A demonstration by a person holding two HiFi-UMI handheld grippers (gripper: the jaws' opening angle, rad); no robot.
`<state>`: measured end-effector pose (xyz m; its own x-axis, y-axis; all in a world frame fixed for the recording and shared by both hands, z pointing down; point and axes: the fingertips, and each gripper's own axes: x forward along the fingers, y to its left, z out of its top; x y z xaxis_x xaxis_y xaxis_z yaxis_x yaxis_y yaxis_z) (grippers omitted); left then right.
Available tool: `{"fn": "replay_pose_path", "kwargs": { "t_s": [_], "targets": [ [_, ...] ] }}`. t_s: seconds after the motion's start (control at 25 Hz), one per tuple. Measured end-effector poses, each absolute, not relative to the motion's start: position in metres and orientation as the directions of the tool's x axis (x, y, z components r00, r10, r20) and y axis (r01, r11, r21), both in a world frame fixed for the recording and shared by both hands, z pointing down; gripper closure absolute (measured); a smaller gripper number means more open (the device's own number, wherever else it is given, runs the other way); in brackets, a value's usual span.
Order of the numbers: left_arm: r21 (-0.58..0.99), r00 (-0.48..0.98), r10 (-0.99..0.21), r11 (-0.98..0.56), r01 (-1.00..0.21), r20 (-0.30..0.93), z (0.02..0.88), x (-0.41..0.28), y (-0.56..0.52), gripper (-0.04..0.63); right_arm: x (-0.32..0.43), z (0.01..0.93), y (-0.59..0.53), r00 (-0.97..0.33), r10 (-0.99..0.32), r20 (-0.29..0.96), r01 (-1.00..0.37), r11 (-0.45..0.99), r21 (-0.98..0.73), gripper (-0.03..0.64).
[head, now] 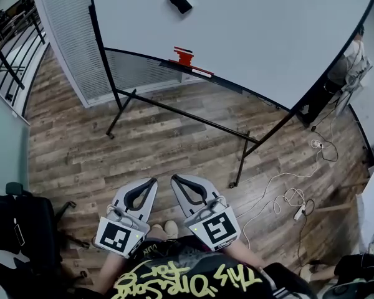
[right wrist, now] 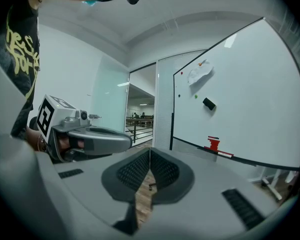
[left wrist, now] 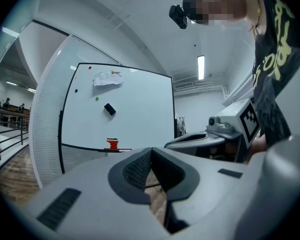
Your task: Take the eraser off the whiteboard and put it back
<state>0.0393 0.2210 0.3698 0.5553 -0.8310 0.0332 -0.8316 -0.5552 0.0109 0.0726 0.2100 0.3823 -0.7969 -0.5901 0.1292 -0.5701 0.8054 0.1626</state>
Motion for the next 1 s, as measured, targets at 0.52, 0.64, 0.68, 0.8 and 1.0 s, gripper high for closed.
{"fn": "replay_pose_path", "kwargs": {
  "t_s": [0.52, 0.64, 0.68, 0.8, 1.0],
  "targets": [
    [0.002, 0.526, -0.850, -0.526, -0.850, 0.038, 0.364, 0.038, 0.221, 0.588, 0.071, 0.373, 0.209, -0.819, -0.569, 0.074, -0.556, 0.819, 0.141, 0.607],
    [0.001, 0.529, -0.847, -0.530, -0.848, 0.041, 0.365, 0.038, 0.221, 0.588, 0.071, 0.373, 0.208, -0.817, -0.573, 0.067, -0.561, 0.816, 0.137, 0.607],
    [0.001, 0.531, -0.846, -0.531, -0.847, 0.040, 0.366, 0.038, 0.221, 0.588, 0.070, 0.374, 0.208, -0.816, -0.574, 0.072, -0.561, 0.816, 0.140, 0.607],
    [0.000, 0.539, -0.842, -0.539, -0.842, 0.034, 0.366, 0.038, 0.216, 0.588, 0.071, 0.375, 0.204, -0.811, -0.579, 0.084, -0.563, 0.812, 0.154, 0.607],
    [-0.008, 0.552, -0.833, -0.553, -0.833, 0.020, 0.364, 0.037, 0.201, 0.588, 0.070, 0.371, 0.190, -0.803, -0.591, 0.075, -0.574, 0.801, 0.169, 0.607]
  ]
}}
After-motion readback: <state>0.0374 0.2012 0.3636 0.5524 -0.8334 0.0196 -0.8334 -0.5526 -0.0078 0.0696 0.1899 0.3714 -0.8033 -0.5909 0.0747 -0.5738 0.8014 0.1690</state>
